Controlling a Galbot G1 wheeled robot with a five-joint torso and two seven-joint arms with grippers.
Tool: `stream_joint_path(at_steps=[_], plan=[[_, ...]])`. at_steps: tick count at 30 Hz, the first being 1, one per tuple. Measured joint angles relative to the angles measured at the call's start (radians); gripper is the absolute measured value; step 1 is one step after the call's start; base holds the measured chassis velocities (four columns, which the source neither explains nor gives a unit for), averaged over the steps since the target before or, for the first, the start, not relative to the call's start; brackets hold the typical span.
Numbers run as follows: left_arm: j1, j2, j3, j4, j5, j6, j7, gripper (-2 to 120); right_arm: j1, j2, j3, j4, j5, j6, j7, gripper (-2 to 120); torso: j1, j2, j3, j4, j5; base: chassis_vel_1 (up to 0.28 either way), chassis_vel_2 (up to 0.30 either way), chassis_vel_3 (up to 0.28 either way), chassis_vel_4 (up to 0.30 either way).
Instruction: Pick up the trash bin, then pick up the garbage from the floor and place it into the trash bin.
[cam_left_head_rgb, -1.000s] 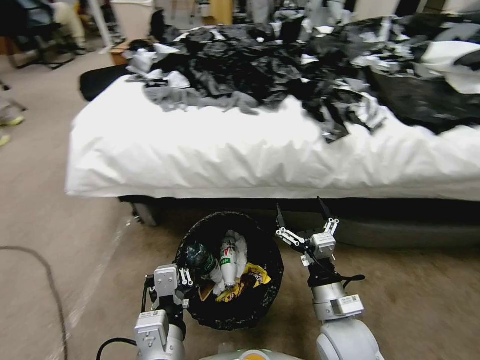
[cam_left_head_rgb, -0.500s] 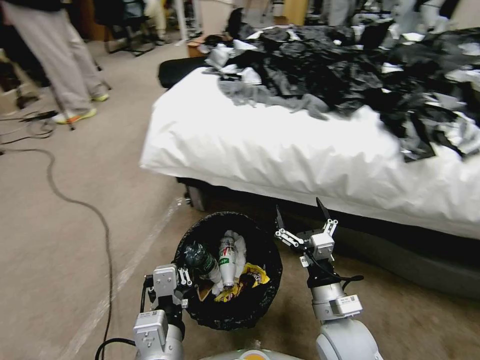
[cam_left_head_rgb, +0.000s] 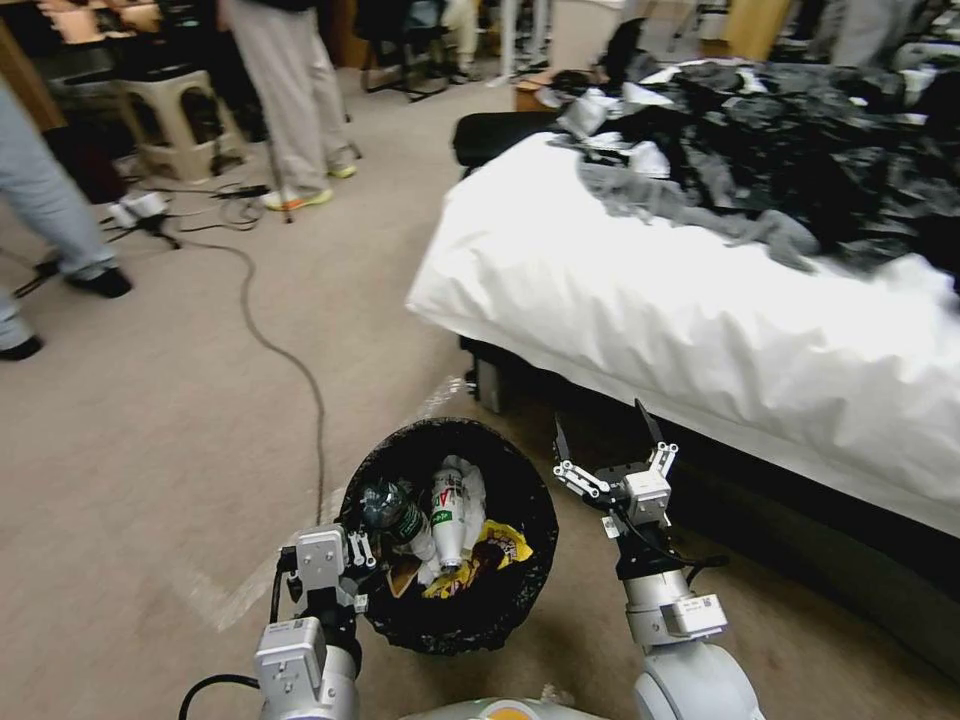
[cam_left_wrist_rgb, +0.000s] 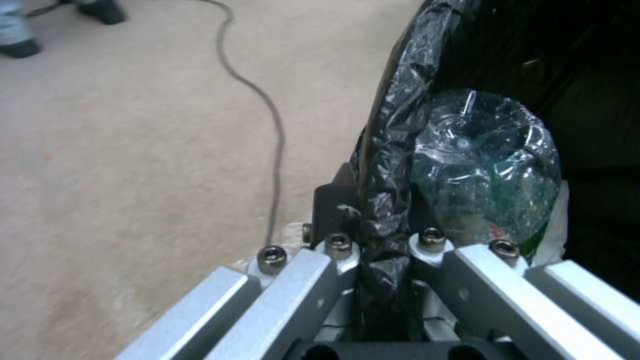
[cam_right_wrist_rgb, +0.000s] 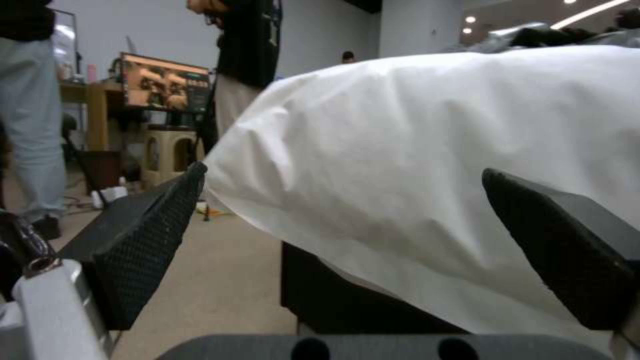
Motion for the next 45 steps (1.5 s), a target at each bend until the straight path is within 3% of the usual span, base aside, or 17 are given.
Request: stream_joint_path(at_steps=[45], plan=[[-0.027,0.004,-0.044,-0.029,-0.051,0.020,-0.018,0,-0.005,-0.012,0.037,-0.027,-0.020,0.024,-0.007,100,0.000,0.000,0.000,0.0002,0.0000,0.119,0.125,0.128,0.123]])
